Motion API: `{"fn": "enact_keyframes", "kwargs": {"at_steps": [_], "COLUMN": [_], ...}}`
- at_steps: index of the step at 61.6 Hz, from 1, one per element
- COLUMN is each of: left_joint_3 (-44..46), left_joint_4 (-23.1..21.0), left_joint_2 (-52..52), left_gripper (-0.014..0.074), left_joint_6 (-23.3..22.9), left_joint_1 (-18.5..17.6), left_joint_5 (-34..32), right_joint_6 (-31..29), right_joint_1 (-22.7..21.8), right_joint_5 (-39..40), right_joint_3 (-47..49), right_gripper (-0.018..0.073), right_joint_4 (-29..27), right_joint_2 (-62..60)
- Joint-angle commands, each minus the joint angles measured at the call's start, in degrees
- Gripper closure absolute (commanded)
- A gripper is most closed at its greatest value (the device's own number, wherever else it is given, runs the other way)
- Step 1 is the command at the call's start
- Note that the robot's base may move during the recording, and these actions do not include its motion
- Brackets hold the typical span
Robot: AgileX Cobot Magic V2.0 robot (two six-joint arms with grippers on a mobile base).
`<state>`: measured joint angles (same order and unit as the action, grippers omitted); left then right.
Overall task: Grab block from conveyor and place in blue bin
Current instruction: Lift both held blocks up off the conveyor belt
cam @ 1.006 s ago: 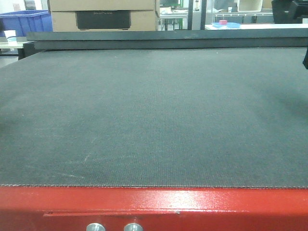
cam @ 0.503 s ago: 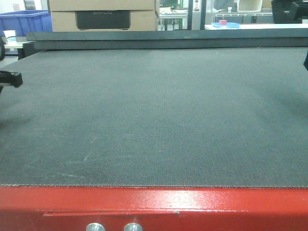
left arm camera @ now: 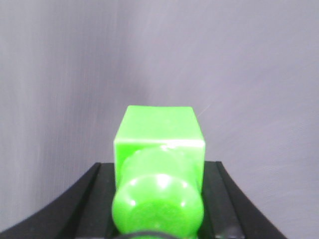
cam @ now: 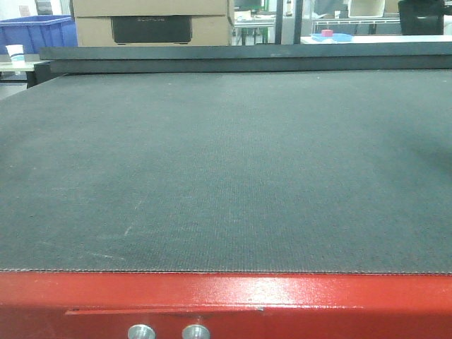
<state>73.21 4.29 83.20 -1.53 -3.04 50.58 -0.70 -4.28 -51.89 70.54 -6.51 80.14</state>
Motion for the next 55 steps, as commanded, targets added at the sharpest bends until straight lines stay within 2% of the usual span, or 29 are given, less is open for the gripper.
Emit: {"fn": "enact_keyframes", "kwargs": {"at_steps": [1,12,23,33,46,55], "left_joint_3": [-3.92,-16.47,-31.74,-39.26,-40.90,-40.90], "left_joint_4": [-5.20,-10.95,-16.37,-16.37,-15.27,-5.20], "left_joint_2": [-4.80,-15.38,-27.91,-37.03,-46.04,-51.12], "left_gripper": [0.0707,0.0707,0.0707,0.0707,0.0707,0.0707], "left_joint_6": [2.47,2.47,2.47,2.47,2.47,2.47], "left_joint_1": [0.01,0.01,0.01,0.01,0.01,0.01], "left_joint_5": [-8.25,-25.46,-42.36,-44.47,-44.32,-44.01], "right_joint_6": [-1.52,-2.36,-2.36,-2.36,-2.36,-2.36], "right_joint_1": [-0.02,-0.02,3.28,4.34,4.34,4.34], "right_joint_5": [4.90,18.03,31.66,33.13,33.38,34.33], "right_joint_3": [-3.56,-15.41,-28.26,-34.75,-35.14,-35.14], "right_gripper": [0.0721,0.0721,0.0721,0.0721,0.0721,0.0721], "right_joint_4": [0.39,0.39,0.39,0.17,-0.25,-0.25], "right_joint_2": [-2.90,-10.62,-26.30,-35.37,-42.98,-47.33]}}
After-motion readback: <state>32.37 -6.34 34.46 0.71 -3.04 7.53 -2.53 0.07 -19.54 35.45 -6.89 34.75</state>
